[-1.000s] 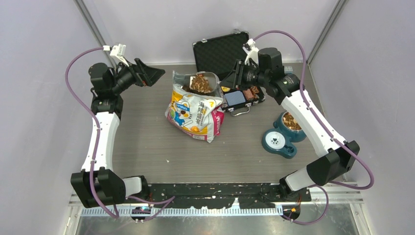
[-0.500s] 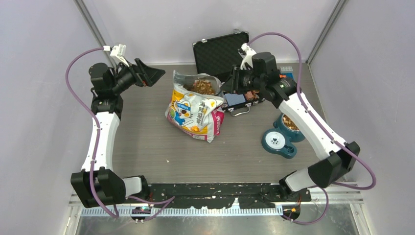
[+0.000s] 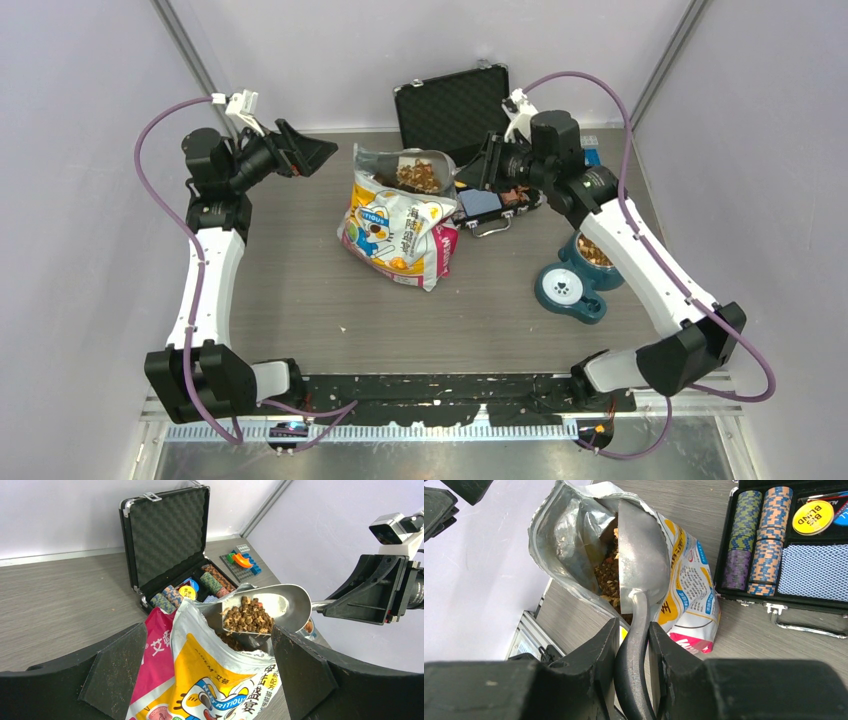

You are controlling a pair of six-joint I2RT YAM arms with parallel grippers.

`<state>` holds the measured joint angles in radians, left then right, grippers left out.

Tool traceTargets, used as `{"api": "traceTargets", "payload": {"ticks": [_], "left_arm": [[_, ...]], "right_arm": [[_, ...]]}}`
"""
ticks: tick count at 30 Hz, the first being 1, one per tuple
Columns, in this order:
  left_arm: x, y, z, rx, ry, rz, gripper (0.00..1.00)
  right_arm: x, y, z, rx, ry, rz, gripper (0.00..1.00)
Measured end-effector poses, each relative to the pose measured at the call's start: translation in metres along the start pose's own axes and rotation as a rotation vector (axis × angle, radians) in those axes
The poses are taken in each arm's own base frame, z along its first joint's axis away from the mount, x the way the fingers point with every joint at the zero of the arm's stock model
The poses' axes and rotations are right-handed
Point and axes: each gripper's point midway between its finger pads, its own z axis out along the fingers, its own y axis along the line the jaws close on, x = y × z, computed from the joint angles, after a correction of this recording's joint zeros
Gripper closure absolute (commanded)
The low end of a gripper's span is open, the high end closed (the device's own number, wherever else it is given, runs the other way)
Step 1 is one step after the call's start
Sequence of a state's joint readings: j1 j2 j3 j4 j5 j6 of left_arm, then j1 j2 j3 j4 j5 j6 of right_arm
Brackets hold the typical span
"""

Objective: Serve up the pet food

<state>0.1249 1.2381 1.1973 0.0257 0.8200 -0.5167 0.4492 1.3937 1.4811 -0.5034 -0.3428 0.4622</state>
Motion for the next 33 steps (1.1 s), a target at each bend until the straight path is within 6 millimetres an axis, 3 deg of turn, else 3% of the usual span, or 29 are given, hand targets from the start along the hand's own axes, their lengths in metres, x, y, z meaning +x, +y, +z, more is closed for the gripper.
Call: {"api": "traceTargets", "payload": {"ticks": [7,33], "left_arm": [[0.0,0.0,0.0,0.001,0.0,0.0,0.01],[0.004,0.002,0.0,-0.008,0.014,0.0,0.01]], "right_arm": [[0.001,0.003,-0.015,-0.009,-0.024,-0.001,0.95],[0.001,-0.005,-0.02,0.041,-0.024,0.003,0.95]]}}
